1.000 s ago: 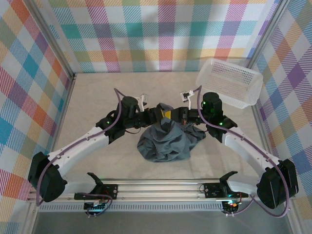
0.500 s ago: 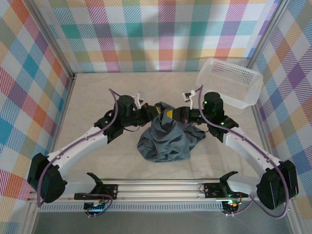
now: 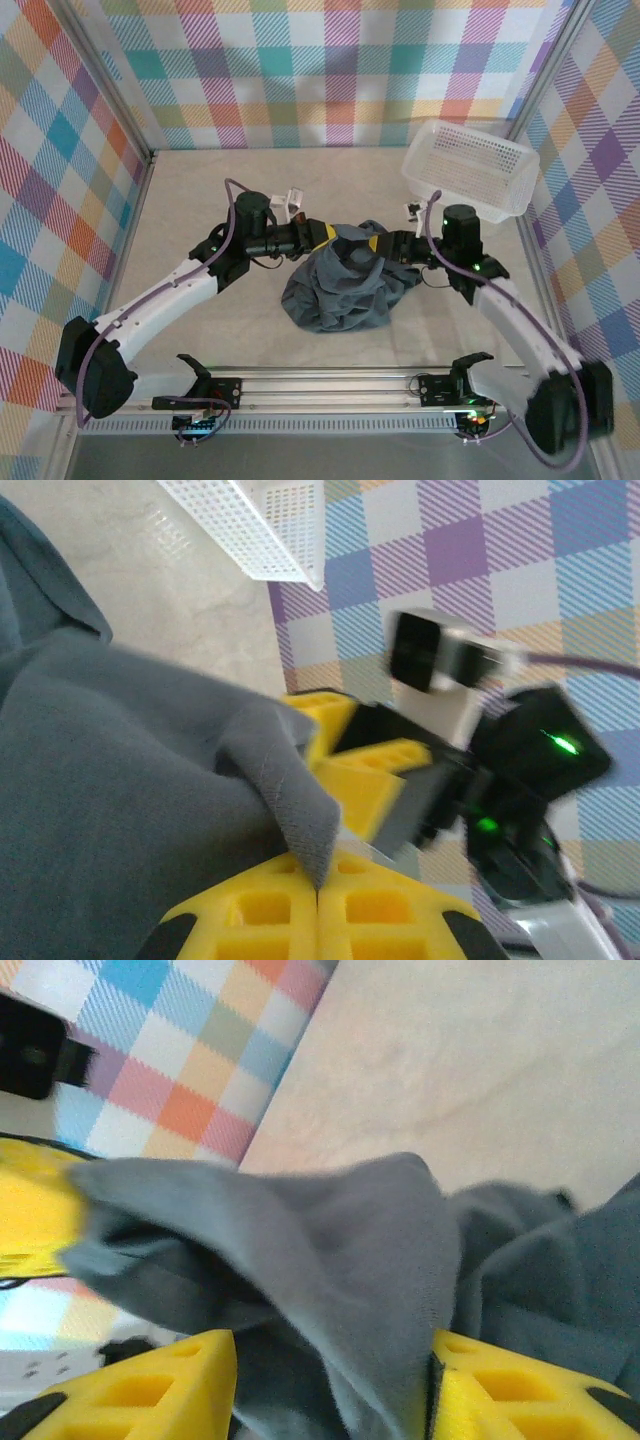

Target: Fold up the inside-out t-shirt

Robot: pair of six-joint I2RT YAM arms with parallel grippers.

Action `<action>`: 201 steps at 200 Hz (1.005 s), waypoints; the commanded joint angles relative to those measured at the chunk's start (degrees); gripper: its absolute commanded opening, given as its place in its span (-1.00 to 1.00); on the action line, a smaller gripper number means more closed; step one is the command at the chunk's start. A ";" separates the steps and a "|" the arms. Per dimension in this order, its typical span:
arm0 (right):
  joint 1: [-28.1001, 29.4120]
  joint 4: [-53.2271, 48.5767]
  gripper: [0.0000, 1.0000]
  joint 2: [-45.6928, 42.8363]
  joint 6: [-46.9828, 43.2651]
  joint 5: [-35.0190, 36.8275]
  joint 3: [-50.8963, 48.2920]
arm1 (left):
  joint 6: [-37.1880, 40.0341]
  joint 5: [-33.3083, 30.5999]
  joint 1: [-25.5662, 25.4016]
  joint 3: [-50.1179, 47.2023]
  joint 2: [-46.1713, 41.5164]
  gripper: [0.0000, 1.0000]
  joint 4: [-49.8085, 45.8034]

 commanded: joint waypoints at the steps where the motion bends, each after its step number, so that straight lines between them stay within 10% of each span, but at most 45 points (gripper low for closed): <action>1: 8.85 -5.25 -0.10 -9.49 -6.65 24.59 -0.60 | 2.65 2.06 -0.50 2.20 0.21 -1.00 -0.36; 41: 28.69 -14.37 -0.13 -7.27 -11.36 56.90 6.32 | 2.76 1.77 -0.75 4.15 2.23 -1.00 -0.80; 99: 31.69 -15.94 -0.36 7.71 -0.40 50.41 11.92 | 3.15 0.55 -0.76 5.30 2.22 -1.00 -2.79; 155: 29.85 -19.88 0.24 19.49 -7.03 67.59 17.45 | 2.85 1.25 -0.82 4.94 1.56 -1.00 -2.30; 201: 23.34 -23.23 -0.75 20.84 -8.49 49.42 19.76 | 7.51 -1.54 -0.34 6.15 0.02 -1.00 -8.87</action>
